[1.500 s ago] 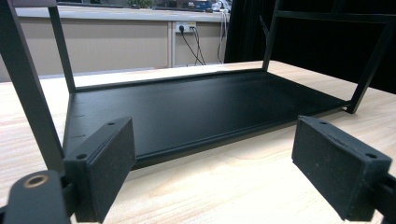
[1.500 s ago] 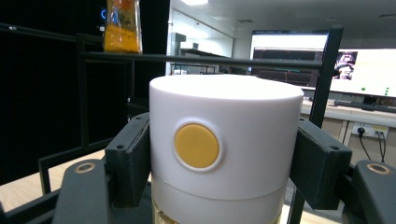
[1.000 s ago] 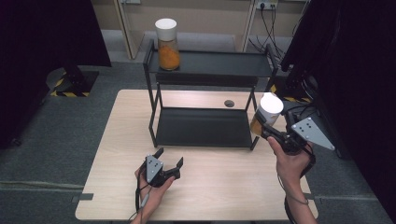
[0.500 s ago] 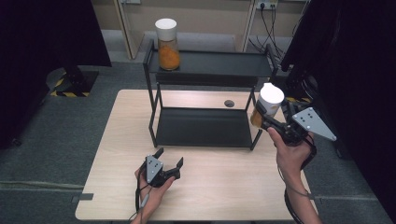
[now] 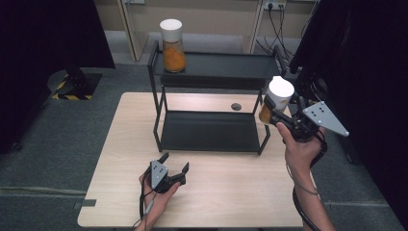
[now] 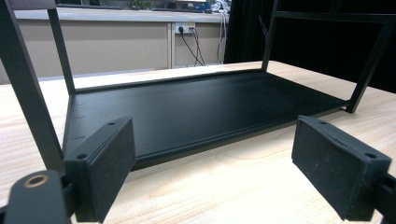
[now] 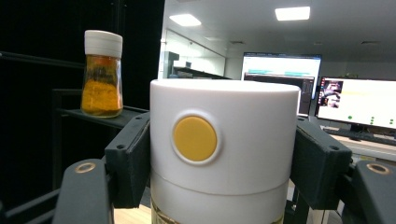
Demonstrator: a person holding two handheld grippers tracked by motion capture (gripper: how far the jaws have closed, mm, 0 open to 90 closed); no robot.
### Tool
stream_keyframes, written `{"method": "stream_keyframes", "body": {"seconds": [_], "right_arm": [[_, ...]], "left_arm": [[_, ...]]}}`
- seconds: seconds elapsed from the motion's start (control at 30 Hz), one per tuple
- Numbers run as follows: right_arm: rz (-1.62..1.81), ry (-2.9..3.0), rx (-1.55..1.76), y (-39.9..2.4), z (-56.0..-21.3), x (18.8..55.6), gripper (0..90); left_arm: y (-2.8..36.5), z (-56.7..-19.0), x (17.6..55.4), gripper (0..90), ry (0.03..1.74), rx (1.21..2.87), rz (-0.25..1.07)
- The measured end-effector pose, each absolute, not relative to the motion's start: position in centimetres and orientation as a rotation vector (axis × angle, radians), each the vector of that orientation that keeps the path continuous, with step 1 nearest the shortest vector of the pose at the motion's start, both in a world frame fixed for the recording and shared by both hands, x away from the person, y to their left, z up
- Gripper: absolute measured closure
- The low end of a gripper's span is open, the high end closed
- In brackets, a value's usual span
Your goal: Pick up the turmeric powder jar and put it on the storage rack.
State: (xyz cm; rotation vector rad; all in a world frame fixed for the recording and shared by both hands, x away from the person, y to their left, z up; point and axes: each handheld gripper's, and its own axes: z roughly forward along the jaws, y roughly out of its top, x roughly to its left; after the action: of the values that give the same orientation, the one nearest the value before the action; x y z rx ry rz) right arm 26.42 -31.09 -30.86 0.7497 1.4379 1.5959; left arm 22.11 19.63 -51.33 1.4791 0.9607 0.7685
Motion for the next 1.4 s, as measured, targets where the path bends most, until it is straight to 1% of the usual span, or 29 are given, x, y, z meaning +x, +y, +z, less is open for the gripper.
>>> {"method": "stream_keyframes", "body": {"seconds": [0.53, 1.4], "right_arm": [[1.603, 1.434, 0.751, -30.6, -29.9, 27.3, 30.8], [1.605, 1.408, 0.733, -29.7, -26.3, 29.0, 30.8]], "left_arm": [[19.6, -51.3, 22.1, 13.6, 0.96, 1.481, 0.771], [19.6, -51.3, 22.1, 13.7, 0.96, 1.481, 0.77]]}}
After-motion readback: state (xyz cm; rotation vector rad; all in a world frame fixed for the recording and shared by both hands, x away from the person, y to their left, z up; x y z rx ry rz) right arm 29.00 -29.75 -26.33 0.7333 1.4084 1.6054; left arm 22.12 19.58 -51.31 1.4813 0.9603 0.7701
